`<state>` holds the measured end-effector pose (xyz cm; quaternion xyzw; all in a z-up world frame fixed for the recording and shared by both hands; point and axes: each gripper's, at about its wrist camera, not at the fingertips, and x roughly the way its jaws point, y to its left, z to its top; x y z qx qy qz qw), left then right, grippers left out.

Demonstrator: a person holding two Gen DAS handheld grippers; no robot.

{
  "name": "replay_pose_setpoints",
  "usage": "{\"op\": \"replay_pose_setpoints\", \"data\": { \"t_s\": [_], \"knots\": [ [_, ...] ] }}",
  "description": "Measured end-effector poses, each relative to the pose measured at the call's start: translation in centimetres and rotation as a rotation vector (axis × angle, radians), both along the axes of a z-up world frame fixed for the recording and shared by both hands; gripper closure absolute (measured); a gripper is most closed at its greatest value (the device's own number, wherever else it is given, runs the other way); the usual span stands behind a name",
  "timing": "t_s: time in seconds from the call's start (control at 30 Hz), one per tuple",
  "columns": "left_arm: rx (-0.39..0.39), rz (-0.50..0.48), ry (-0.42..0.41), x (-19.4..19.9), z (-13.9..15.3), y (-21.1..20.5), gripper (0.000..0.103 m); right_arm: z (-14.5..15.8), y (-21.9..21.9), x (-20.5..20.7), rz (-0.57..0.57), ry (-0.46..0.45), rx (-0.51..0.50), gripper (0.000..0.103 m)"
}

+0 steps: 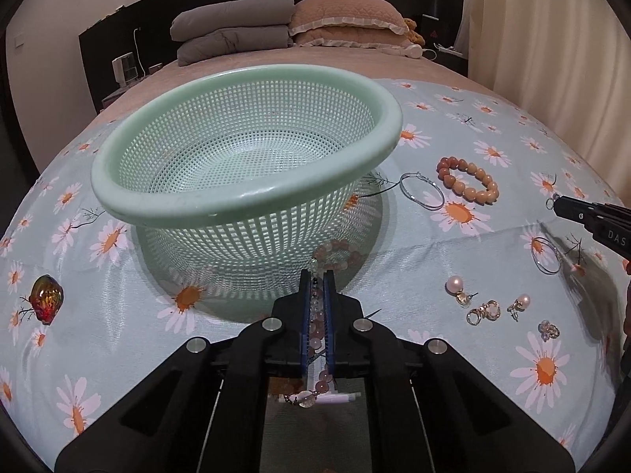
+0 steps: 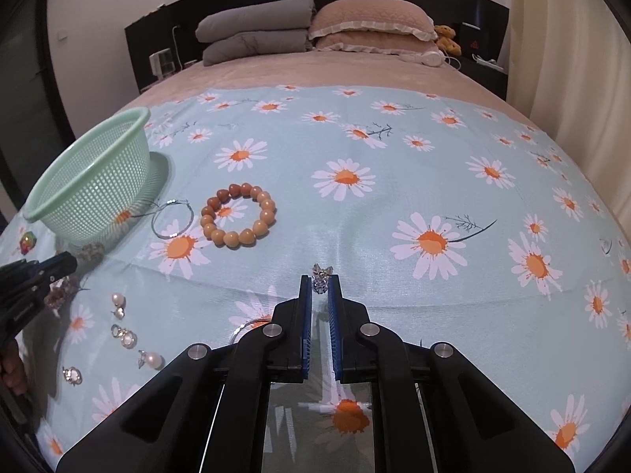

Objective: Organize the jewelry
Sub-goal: 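Carry both items over the green basket and open both tools to drop them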

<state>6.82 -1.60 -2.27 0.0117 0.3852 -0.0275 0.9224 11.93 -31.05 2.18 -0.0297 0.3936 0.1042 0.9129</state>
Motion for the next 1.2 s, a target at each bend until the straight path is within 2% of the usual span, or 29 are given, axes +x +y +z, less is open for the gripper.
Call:
{"op": "replay_pose_setpoints", "data": {
  "t_s": [0.37, 0.57, 0.87, 1.0, 1.2],
  "knots": [
    [-0.007, 0.006, -0.078, -2.6, 4.9, 1.2, 0.097, 5.0, 2.3, -1.3, 0.079, -0.088, 0.003, 0.095],
    [-0.011, 0.01, -0.129, -3.4, 8.7, 2.6, 0.097, 8.0, 5.7, -1.6, 0.159, -0.146, 0.023, 0.095],
    [0.047, 0.006, -0.239, -2.5, 13.7, 4.0, 0.097, 11.4, 12.2, -0.9, 0.315, -0.205, 0.094, 0.095],
    [0.035, -0.011, -0.266, -1.4, 14.8, 4.7, 0.097, 11.8, 15.1, -0.4, 0.368, -0.214, 0.105, 0.095],
    [0.036, -0.019, -0.294, 0.6, 16.0, 5.8, 0.096, 10.3, 17.9, 1.1, 0.406, -0.179, 0.112, 0.095]
  ]
}}
